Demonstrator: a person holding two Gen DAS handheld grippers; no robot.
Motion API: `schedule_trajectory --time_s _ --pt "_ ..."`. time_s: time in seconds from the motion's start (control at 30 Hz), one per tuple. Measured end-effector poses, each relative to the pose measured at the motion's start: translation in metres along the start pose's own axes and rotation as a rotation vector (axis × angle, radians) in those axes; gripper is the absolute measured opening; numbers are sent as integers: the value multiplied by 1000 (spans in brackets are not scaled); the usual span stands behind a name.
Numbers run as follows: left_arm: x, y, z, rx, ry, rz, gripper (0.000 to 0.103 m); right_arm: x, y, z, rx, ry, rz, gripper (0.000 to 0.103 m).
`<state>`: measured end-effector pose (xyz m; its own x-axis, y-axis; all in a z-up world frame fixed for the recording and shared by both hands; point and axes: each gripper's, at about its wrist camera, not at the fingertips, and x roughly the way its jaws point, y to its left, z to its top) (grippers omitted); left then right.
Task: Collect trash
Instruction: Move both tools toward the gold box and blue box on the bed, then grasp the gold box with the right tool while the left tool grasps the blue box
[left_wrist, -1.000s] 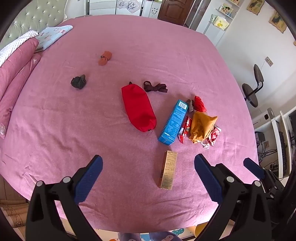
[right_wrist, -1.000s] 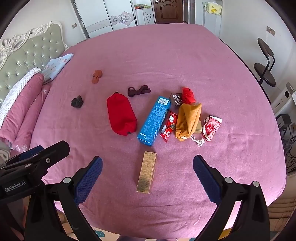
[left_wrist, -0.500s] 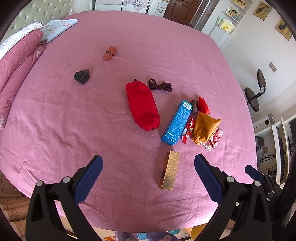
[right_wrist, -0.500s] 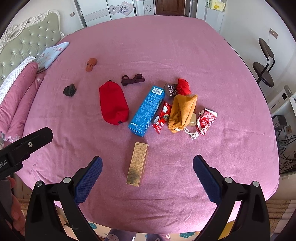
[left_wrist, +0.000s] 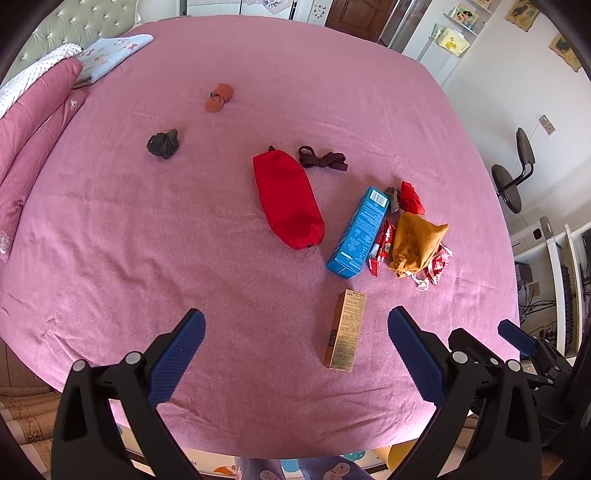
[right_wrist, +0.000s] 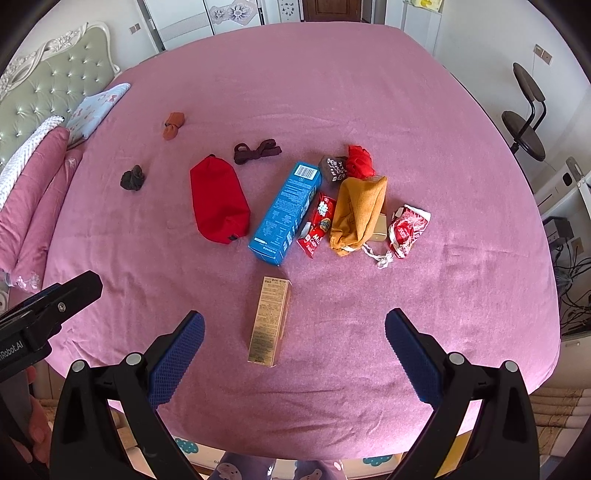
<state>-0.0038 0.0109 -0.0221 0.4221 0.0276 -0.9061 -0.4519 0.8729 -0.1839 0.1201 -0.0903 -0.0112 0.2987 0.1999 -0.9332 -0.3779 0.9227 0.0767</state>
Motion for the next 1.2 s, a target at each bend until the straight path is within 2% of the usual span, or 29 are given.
schedule_trajectory --time_s 0.4,0.67,1.2 --pt "8 5 -3 -12 52 22 99 6 2 -5 0 29 14 94" --pt "21 5 -3 -15 70 10 99 16 3 -8 7 54 19 94" --pt "62 11 1 -13 187 -2 99 57 7 -14 36 136 30 94"
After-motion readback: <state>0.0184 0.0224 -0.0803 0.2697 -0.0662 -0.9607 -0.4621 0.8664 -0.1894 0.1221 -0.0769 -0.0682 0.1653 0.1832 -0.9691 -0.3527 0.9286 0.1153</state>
